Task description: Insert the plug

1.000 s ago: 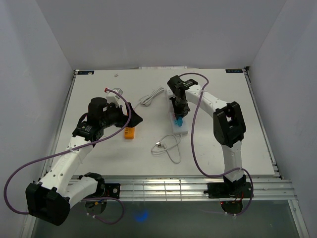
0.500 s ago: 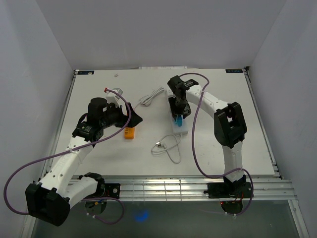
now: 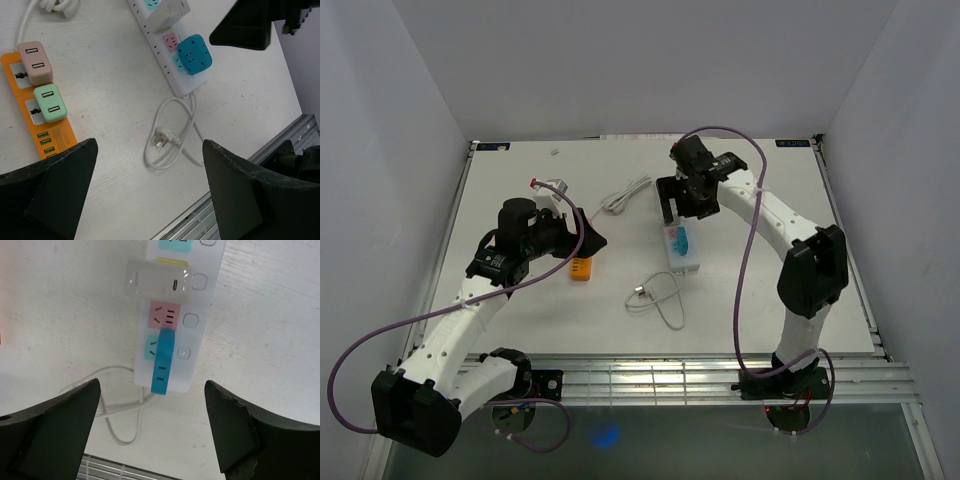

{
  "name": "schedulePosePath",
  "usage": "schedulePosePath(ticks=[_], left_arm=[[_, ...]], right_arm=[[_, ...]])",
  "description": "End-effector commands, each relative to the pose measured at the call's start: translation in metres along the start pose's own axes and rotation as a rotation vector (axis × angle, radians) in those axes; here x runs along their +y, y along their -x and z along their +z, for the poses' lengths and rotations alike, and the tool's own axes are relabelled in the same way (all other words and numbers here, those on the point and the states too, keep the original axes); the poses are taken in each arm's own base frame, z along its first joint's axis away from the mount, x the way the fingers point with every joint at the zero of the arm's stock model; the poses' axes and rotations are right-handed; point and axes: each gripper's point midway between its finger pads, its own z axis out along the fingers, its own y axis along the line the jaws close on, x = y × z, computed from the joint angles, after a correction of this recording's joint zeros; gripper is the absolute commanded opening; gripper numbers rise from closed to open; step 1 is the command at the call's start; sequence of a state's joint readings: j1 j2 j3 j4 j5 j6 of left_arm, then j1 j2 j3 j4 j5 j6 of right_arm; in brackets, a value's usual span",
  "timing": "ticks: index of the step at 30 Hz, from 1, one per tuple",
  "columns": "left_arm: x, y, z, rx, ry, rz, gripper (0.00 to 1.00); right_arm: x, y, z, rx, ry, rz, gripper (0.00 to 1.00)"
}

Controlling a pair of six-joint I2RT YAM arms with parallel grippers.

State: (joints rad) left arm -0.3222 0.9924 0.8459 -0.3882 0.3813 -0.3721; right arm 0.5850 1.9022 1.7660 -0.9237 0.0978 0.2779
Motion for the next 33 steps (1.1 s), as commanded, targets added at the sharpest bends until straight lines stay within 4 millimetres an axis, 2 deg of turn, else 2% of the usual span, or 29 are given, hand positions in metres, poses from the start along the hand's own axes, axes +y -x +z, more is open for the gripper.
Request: schedulePosePath(ticks=[1,2,3,4,5,8,9,10,11,12,13,15,16,18,19,21,22,24,33], left_arm=[[-0.001,0.006,-0.006,-0.037,0.002,0.032,0.96],[-0.003,0.007,-0.008,-0.043,-0.001,0.038,0.97],[-0.003,0.008,-0.009,-0.049,-0.003,0.044,0.97],[-0.003,0.008,-0.010,-0.054,-0.001,0.048,0.97],[-0.003,0.009,-0.012,-0.065,0.000,0.054,0.98],[-0.004,0.012,-0.017,-0.098,0.004,0.069,0.98],[-0.004,0.014,-0.018,-0.109,0.007,0.075,0.98],[-0.002,0.015,-0.019,-0.117,0.016,0.076,0.98],[-0.002,0.017,-0.020,-0.124,0.019,0.085,0.98],[-0.003,0.019,-0.023,-0.140,0.017,0.095,0.98],[-0.002,0.018,-0.024,-0.147,0.018,0.102,0.98],[-0.006,0.022,-0.028,-0.182,0.006,0.123,0.98],[-0.009,0.024,-0.033,-0.206,-0.004,0.133,0.98],[-0.011,0.025,-0.036,-0.241,-0.021,0.153,0.98],[-0.013,0.029,-0.042,-0.271,-0.025,0.165,0.98],[-0.011,0.034,-0.047,-0.303,-0.001,0.175,0.98],[-0.012,0.036,-0.051,-0.325,-0.001,0.182,0.98],[-0.009,0.038,-0.054,-0.342,0.016,0.183,0.98],[-0.007,0.045,-0.061,-0.383,0.041,0.178,0.98]], right_arm=[[0.006,0.016,-0.044,-0.193,0.066,-0.048,0.89],[0.003,-0.001,-0.035,-0.181,0.068,-0.060,0.89],[0.004,0.011,-0.039,-0.265,0.083,-0.072,0.89],[0.001,0.012,-0.056,-0.323,0.085,-0.073,0.89],[-0.009,0.011,-0.060,-0.353,0.038,-0.063,0.89],[-0.027,0.004,-0.073,-0.458,-0.022,-0.059,0.89],[-0.035,-0.011,-0.065,-0.451,-0.043,-0.061,0.89],[-0.035,-0.002,-0.085,-0.556,-0.033,-0.054,0.89],[-0.035,-0.004,-0.090,-0.594,-0.022,-0.061,0.89],[-0.041,-0.018,-0.092,-0.626,-0.021,-0.084,0.89],[-0.040,-0.013,-0.100,-0.697,-0.008,-0.086,0.89],[-0.049,-0.019,-0.109,-0.771,-0.035,-0.081,0.89],[-0.058,-0.033,-0.110,-0.805,-0.052,-0.069,0.89],[-0.072,-0.032,-0.134,-0.949,-0.097,-0.021,0.89],[-0.086,-0.047,-0.121,-0.946,-0.154,0.003,0.89],[-0.094,-0.049,-0.139,-1.056,-0.156,0.066,0.89],[-0.098,-0.059,-0.128,-1.057,-0.164,0.074,0.89],[-0.103,-0.060,-0.141,-1.125,-0.163,0.117,0.89],[-0.103,-0.069,-0.132,-1.134,-0.144,0.124,0.89]])
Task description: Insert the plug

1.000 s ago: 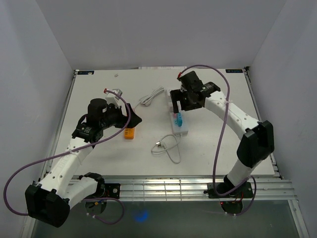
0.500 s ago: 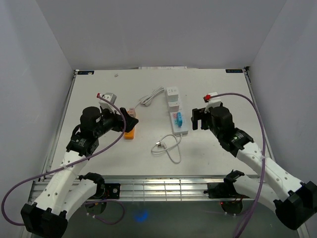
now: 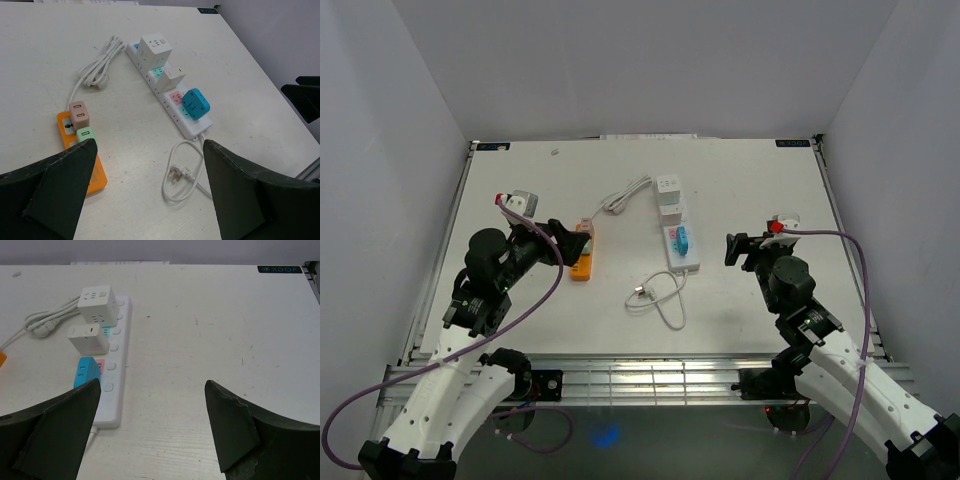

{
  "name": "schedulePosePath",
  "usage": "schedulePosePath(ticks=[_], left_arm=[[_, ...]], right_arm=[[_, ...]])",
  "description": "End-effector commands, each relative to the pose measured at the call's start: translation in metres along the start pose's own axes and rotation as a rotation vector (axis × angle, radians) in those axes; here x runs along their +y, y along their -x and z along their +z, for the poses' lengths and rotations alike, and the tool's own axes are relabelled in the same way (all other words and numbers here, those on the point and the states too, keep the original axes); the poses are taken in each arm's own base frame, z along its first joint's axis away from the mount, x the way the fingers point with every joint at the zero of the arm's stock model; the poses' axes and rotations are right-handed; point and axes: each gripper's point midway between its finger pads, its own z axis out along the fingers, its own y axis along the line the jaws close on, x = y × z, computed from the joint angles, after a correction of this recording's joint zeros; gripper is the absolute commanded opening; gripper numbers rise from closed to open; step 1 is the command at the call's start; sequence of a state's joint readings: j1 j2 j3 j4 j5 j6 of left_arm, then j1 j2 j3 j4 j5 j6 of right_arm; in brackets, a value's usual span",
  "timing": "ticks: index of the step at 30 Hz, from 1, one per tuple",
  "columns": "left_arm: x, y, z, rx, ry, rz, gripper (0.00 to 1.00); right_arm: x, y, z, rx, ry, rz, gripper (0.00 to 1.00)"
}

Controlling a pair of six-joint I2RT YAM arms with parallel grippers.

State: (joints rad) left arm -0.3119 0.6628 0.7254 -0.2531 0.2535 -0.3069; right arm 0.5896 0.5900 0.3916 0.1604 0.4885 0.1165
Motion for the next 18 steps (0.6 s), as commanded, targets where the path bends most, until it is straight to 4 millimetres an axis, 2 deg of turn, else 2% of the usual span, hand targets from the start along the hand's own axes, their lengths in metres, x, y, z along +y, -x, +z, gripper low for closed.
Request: schedulePosePath(ticks=[1,12,18], left_arm=[[0.006,0.004,0.000,-0.027,0.023,0.011,0.98],[0.004,0.003,0.000,-0.016,0.010,0.005,0.98],[0.003,0.003,-0.001,-0.019,0.008,0.005,0.98]], right_arm=[[-0.001,0.019,0.002,-0.083,-0.015,0.041,0.89],[-0.005,0.028,-0.004,-0.117,-0.024,0.066,0.89],[0.002,0.028,-0.003,-0.113,0.015,0.058,0.89]])
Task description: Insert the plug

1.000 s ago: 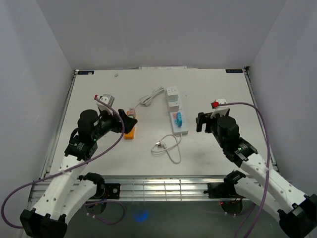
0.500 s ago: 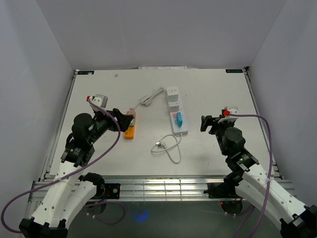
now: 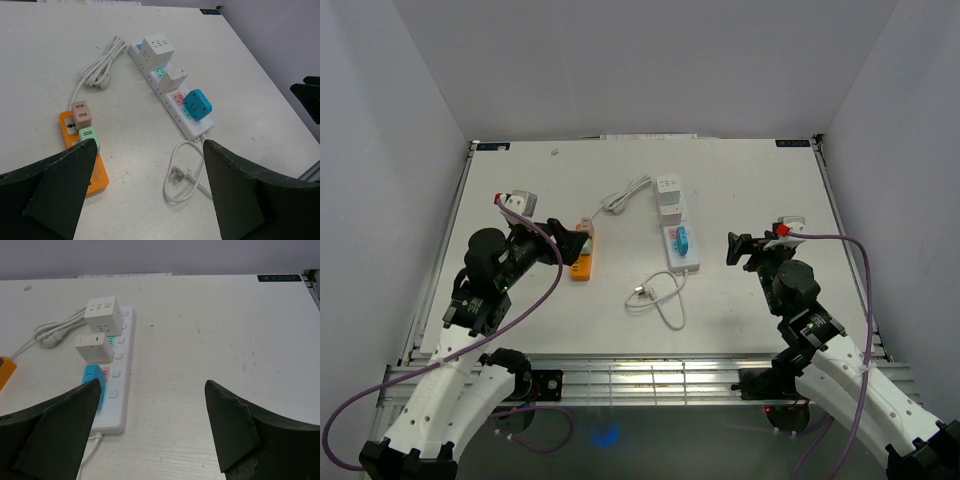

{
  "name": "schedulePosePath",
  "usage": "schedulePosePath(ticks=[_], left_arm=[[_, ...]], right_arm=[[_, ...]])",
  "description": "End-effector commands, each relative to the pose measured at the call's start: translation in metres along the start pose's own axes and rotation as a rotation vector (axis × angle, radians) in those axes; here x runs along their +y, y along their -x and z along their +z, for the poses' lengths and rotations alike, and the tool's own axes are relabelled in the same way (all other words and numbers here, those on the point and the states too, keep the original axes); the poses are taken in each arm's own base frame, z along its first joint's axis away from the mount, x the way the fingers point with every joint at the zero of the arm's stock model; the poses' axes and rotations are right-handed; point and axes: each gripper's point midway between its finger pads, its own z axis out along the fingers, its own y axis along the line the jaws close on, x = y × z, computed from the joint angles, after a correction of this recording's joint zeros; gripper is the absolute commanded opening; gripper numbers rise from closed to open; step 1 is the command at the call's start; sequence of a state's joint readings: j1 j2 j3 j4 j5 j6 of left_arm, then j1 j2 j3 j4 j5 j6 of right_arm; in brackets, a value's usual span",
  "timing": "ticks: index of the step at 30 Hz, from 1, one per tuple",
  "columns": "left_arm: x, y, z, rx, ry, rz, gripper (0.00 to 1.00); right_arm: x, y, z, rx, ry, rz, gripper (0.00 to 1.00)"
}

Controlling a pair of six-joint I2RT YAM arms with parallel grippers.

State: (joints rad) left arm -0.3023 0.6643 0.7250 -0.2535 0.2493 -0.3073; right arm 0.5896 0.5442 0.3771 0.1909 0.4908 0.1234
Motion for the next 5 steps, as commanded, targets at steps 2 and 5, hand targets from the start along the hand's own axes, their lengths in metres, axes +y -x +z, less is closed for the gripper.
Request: schedulePosePath(ticks=[2,5], left_arm=[[-0.0001,0.0020,-0.0009,-0.015,-0.007,0.007,0.98],[-0.0001,0.0028,-0.0007,-0.016,-0.007,0.007,0.98]], right_arm=[[0.0038,0.0160,0.0017,-0.056,0.011,0.025,0.89],[0.0041,0.0164,0.0012,-0.059,0.014,0.025,0.89]])
